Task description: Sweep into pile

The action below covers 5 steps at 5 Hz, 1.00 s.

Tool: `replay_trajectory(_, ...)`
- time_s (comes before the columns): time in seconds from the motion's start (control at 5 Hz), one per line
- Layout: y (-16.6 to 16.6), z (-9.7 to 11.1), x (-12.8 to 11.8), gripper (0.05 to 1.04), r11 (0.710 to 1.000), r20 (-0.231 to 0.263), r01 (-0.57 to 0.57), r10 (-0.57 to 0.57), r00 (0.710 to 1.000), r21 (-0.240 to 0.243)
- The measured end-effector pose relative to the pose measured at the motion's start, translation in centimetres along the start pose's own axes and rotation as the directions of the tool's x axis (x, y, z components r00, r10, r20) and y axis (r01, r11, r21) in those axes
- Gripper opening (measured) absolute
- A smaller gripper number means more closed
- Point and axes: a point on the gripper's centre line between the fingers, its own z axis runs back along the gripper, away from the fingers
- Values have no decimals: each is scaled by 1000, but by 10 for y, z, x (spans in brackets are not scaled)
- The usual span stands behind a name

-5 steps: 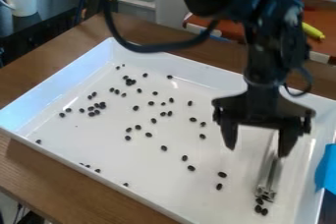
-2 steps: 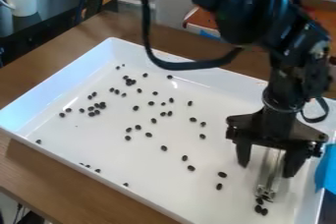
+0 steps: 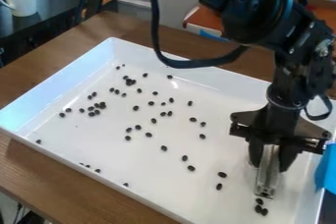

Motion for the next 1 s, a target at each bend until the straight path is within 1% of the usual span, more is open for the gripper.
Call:
replay_trajectory(0.2,11,-1,7,381,1000,-10,8,-8,1000,-1)
replay_trajectory(0.4,30,-3,17,381,1000,-15,12,-12,1000,3)
replay_trajectory(0.6,48,-4,20,381,999,-16,45,-45,999,-4)
replay_trajectory(1.0,102,-1,18,381,995,1,97,-97,995,-30)
